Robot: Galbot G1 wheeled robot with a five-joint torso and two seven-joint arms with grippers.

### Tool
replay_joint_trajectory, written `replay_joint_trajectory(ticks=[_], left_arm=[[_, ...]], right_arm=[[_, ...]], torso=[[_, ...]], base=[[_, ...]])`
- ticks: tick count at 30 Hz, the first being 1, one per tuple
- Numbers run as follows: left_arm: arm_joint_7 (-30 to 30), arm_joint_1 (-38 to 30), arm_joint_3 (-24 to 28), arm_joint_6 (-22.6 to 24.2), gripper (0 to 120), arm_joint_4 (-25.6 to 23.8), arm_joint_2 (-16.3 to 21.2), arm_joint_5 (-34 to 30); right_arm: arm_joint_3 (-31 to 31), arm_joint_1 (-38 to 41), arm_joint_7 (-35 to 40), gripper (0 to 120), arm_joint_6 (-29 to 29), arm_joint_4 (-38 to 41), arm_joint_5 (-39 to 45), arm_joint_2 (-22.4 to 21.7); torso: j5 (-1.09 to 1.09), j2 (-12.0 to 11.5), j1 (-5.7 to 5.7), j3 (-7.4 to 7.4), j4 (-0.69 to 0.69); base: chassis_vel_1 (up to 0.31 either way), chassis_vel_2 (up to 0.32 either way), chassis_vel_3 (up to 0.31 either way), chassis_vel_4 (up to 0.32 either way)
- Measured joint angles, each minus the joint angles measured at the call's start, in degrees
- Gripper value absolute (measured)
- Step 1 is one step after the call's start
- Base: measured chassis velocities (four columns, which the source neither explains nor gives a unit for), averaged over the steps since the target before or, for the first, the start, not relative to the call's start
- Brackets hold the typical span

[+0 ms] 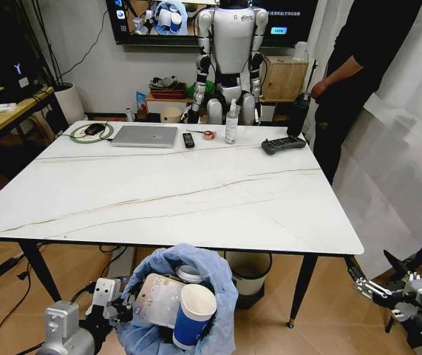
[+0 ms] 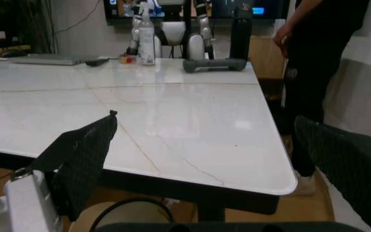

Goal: Pick up the trash bin and place the trash from the table into it.

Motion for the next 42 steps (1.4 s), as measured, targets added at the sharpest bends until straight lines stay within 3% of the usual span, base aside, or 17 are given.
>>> replay_joint_trajectory(ticks=[17, 42], left_arm=[[-0.7, -0.3, 0.2, 0.6, 0, 0.3, -0.1, -0.6], [-3.5, -1.3, 1.2, 1.3, 0, 5.5, -2.3, -2.7]], right_arm=[[0.0, 0.0, 0.0, 100, 0.0, 0.0, 0.0, 0.0], [0.0, 0.0, 0.0, 100, 0.0, 0.0, 0.0, 0.0]], torso=[[0.0, -4.8, -2.12, -2.72, 0.0], [0.0, -12.1, -5.32, -6.82, 0.0]], base=[[0.0, 0.0, 0.0, 0.0], [0.0, 0.0, 0.0, 0.0]])
